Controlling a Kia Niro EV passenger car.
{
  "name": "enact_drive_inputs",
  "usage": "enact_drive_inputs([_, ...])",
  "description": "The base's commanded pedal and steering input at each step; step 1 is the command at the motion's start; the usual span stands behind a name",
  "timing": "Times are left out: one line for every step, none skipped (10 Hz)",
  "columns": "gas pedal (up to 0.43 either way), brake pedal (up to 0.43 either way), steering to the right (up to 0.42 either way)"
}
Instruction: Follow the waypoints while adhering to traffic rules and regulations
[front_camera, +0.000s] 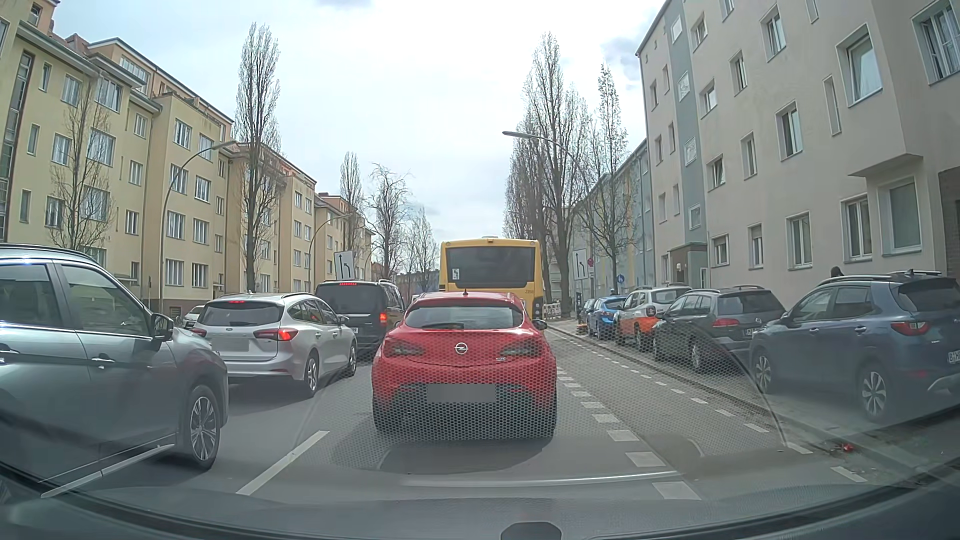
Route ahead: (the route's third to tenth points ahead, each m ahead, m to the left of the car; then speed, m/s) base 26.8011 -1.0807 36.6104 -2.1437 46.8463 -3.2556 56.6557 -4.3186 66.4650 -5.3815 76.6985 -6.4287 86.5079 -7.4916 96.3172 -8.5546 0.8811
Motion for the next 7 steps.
enact_drive_inputs([0.000, 0.018, -0.011])
enact_drive_inputs([0.000, 0.012, -0.011])
enact_drive_inputs([0.000, 0.006, -0.011])
enact_drive_inputs([0.000, 0.000, -0.011])
enact_drive_inputs([0.000, 0.000, -0.011])
enact_drive_inputs([0.000, 0.000, -0.011])
enact_drive_inputs([0.000, 0.000, -0.011])
